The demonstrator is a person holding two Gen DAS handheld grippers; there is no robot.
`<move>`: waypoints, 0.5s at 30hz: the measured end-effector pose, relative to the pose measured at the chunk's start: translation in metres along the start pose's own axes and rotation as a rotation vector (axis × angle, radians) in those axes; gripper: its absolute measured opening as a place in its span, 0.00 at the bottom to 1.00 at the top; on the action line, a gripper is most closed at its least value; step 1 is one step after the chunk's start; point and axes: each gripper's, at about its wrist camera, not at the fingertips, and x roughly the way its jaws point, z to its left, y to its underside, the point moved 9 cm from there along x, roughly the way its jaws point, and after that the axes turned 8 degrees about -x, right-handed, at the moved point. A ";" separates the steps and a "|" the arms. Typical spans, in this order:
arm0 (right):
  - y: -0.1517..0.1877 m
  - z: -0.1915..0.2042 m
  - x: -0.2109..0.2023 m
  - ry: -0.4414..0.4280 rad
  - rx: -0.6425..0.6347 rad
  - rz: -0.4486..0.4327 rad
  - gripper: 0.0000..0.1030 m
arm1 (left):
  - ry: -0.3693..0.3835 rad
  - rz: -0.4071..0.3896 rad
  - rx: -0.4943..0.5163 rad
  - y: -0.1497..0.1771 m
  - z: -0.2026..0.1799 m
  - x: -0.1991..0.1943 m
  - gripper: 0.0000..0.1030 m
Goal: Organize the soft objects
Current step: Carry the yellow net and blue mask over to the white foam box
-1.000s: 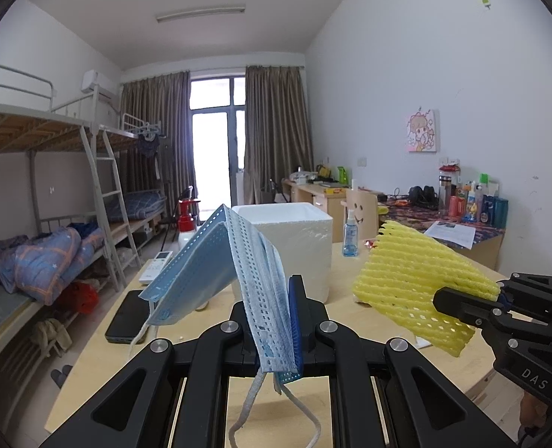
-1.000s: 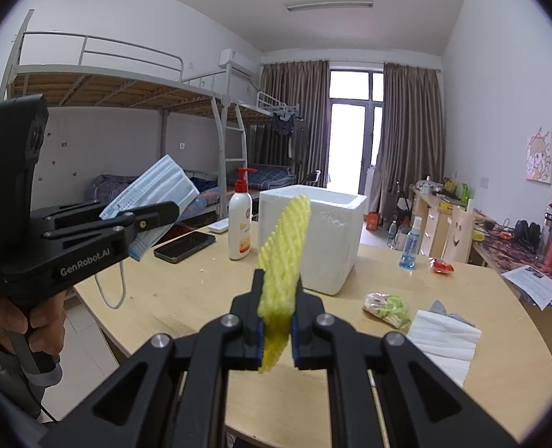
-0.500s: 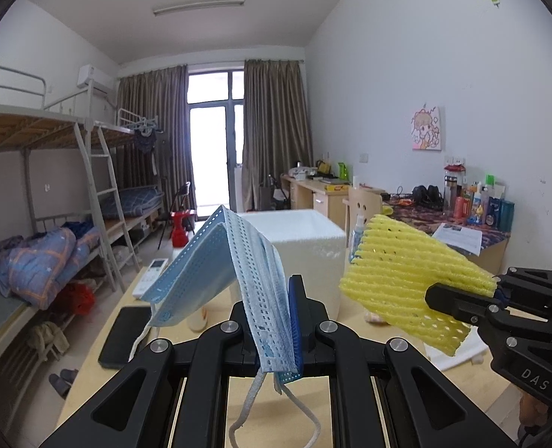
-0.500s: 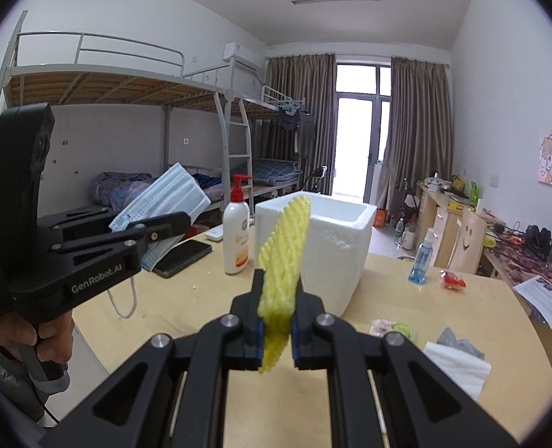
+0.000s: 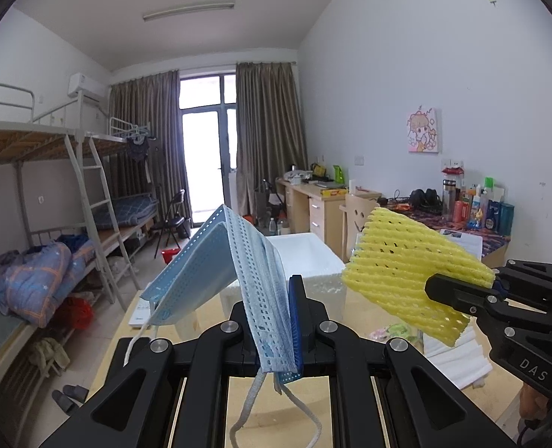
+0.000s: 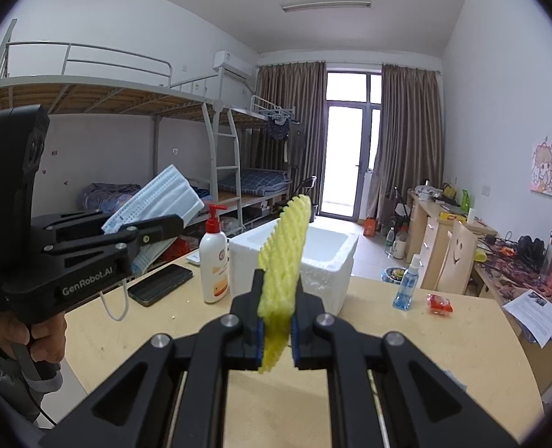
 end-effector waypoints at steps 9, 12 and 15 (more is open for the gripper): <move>-0.012 -0.008 0.014 0.007 -0.009 0.004 0.13 | 0.006 0.030 -0.013 -0.010 0.008 0.020 0.12; -0.015 -0.009 0.018 0.001 -0.007 0.002 0.13 | 0.010 0.028 -0.017 -0.013 0.009 0.022 0.12; -0.019 -0.009 0.025 -0.007 -0.010 0.009 0.13 | 0.008 0.029 -0.018 -0.015 0.011 0.026 0.12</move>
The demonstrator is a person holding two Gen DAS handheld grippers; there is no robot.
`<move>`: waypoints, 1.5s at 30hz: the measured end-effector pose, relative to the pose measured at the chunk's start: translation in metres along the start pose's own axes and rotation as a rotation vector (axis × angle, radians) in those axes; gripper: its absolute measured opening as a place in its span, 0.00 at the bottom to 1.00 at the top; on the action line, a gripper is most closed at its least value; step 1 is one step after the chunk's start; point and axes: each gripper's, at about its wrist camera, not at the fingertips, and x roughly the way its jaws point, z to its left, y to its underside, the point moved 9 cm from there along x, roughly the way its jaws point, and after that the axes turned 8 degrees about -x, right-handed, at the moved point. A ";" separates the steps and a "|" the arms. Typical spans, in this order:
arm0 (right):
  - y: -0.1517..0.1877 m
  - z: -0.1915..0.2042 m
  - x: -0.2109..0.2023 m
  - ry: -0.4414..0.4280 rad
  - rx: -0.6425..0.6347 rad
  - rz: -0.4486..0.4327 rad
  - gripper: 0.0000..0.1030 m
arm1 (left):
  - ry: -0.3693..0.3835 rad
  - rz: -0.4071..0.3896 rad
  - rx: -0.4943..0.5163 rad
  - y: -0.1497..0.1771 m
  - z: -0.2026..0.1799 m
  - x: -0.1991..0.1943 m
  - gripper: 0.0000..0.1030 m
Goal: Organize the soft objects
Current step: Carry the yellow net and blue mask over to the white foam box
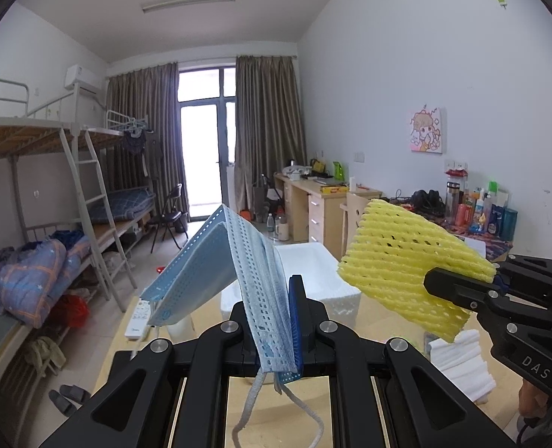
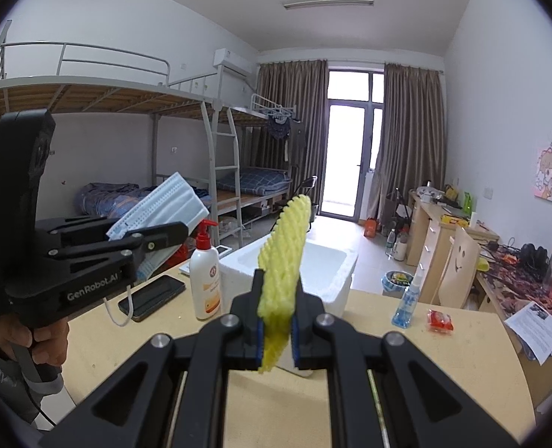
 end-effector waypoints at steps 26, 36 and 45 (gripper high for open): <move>-0.007 -0.016 0.056 -0.010 -0.040 0.063 0.13 | -0.049 0.029 0.018 -0.011 0.005 0.054 0.12; -0.005 -0.021 0.088 -0.053 -0.010 0.096 0.13 | -0.080 0.029 0.021 -0.015 0.012 0.068 0.12; -0.006 -0.018 0.111 -0.088 -0.005 0.118 0.13 | -0.105 0.032 0.027 -0.014 0.019 0.080 0.12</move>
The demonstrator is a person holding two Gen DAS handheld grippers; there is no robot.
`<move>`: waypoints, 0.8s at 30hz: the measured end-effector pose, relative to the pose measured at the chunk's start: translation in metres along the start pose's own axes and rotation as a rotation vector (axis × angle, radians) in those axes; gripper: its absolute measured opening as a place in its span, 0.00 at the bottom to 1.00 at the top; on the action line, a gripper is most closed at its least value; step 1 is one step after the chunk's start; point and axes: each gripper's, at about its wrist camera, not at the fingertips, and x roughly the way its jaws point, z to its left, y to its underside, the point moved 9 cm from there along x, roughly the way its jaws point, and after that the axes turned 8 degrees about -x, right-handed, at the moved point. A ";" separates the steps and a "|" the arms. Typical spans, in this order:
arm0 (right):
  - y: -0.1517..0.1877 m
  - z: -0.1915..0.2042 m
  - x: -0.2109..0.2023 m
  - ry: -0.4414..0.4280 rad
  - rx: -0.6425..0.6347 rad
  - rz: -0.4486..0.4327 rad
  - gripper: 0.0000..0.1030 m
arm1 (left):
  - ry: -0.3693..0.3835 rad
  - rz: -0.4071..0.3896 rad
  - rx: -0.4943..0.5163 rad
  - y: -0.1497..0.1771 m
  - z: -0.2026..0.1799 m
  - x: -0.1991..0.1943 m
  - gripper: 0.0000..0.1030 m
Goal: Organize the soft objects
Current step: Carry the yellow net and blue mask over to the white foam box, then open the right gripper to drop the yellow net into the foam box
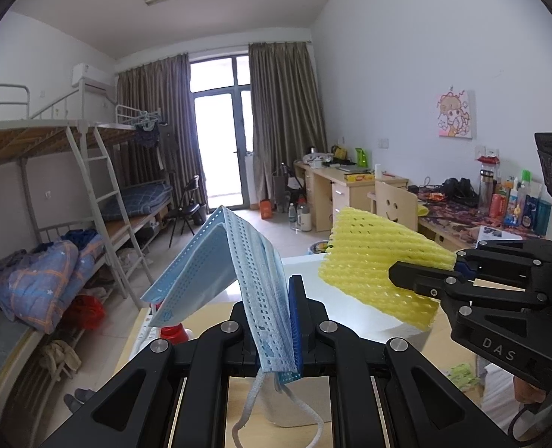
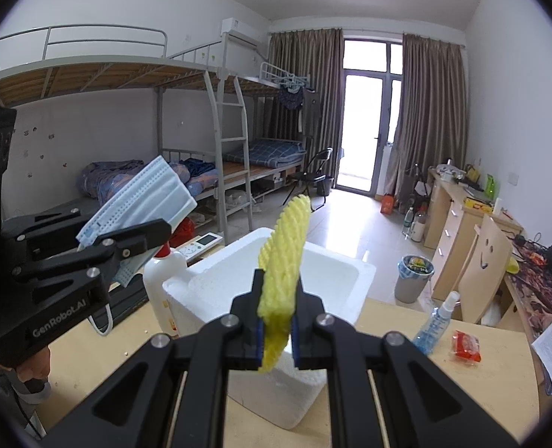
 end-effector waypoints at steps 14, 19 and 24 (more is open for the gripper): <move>0.004 -0.002 0.040 -0.038 0.009 0.084 0.13 | -0.008 0.017 -0.004 0.001 0.001 0.009 0.12; 0.007 -0.007 0.053 -0.047 0.020 0.113 0.13 | -0.001 0.026 -0.002 0.003 0.001 0.011 0.12; 0.009 -0.006 0.060 -0.061 0.041 0.136 0.14 | -0.002 0.029 -0.002 0.003 0.002 0.012 0.12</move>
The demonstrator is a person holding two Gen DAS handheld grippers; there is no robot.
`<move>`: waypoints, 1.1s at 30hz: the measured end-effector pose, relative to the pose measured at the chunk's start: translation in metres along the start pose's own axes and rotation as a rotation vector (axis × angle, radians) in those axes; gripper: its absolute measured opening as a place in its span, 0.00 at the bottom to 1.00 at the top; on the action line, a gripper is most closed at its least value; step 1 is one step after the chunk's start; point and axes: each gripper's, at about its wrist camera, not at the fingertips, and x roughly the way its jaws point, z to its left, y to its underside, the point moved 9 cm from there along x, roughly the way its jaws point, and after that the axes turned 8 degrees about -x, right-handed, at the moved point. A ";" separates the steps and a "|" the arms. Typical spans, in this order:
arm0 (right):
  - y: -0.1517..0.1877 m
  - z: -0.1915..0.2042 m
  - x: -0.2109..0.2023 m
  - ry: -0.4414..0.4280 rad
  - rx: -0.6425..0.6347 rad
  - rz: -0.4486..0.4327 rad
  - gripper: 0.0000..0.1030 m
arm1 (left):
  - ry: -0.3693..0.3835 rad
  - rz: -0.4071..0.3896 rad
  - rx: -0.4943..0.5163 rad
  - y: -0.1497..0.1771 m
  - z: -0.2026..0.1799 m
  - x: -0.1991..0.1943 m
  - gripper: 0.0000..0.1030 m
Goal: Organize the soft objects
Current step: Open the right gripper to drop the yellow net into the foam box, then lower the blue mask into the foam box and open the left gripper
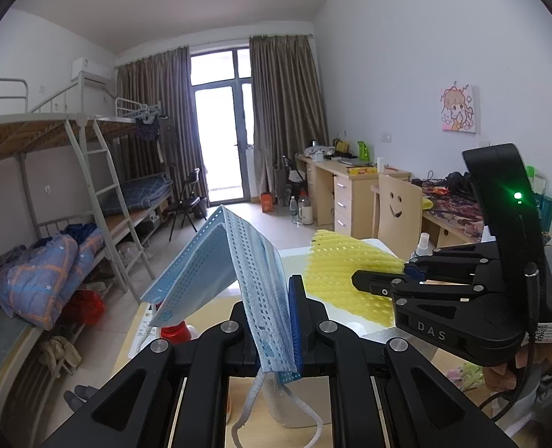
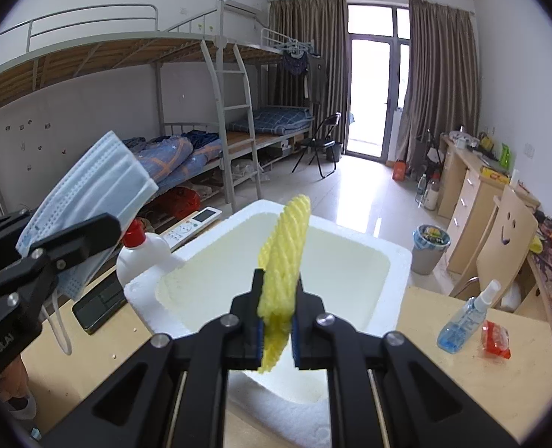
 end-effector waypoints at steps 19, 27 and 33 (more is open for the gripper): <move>-0.007 -0.009 -0.029 0.058 -0.017 -0.072 0.91 | 0.020 -0.022 -0.017 -0.006 0.002 -0.006 0.12; -0.002 -0.013 -0.053 0.080 -0.015 -0.093 0.91 | 0.042 -0.028 -0.011 -0.008 -0.004 -0.007 0.12; 0.002 -0.023 -0.065 0.098 0.007 -0.103 0.95 | 0.060 -0.030 0.005 -0.011 -0.014 -0.006 0.12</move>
